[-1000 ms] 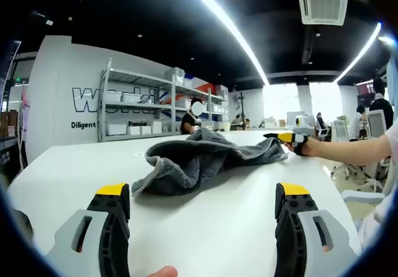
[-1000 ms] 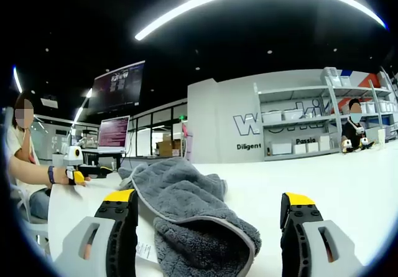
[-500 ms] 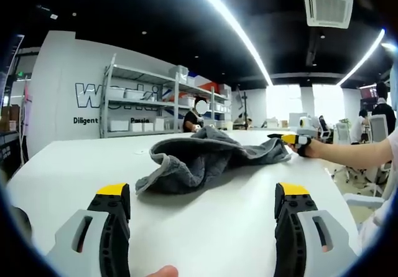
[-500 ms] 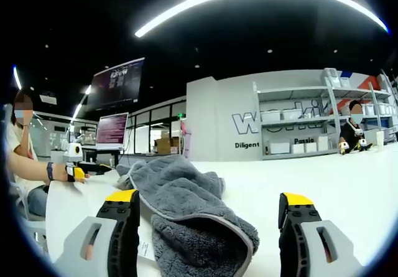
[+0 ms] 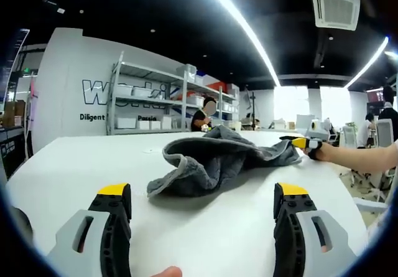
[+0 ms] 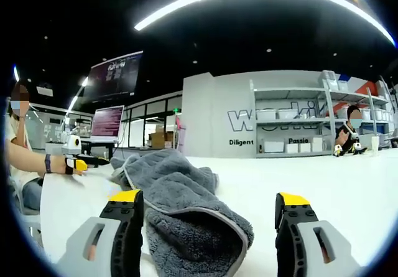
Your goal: Fold the towel on the table until its edges align and the towel forms a compact rectangular stack.
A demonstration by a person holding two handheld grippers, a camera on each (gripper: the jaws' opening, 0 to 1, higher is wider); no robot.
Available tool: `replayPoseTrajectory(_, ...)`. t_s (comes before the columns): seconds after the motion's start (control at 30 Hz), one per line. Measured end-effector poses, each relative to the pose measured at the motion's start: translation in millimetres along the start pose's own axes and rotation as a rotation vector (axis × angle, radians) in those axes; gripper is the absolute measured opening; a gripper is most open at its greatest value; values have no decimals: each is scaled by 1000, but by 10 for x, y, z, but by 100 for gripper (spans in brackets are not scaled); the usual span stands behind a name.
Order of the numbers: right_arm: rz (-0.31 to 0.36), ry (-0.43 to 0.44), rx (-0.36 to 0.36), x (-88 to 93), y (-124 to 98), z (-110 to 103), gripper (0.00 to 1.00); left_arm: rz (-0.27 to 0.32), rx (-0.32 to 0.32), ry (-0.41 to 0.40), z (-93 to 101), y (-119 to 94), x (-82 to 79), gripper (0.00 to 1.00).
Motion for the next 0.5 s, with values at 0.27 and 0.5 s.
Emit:
replayPoseTrajectory(0.27,-40,-46,48,45,-20,32,83,-8,-15,16,-76,64,16,92)
replayPoseTrajectory(0.5,-70,-74,104,82,-58,40,80,-4,-19,9,-179,142,21,92)
Point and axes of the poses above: the point that each gripper's makers call its tool centre point, and the gripper's own axes: y roughly forward along the fingers, z roughly to its right, x roughly out of its underside, the point moved 6 cm from there along -y, roughly backward along the fingers, and after that the axes turned 11 degrees about y, right-handed, at the moved point
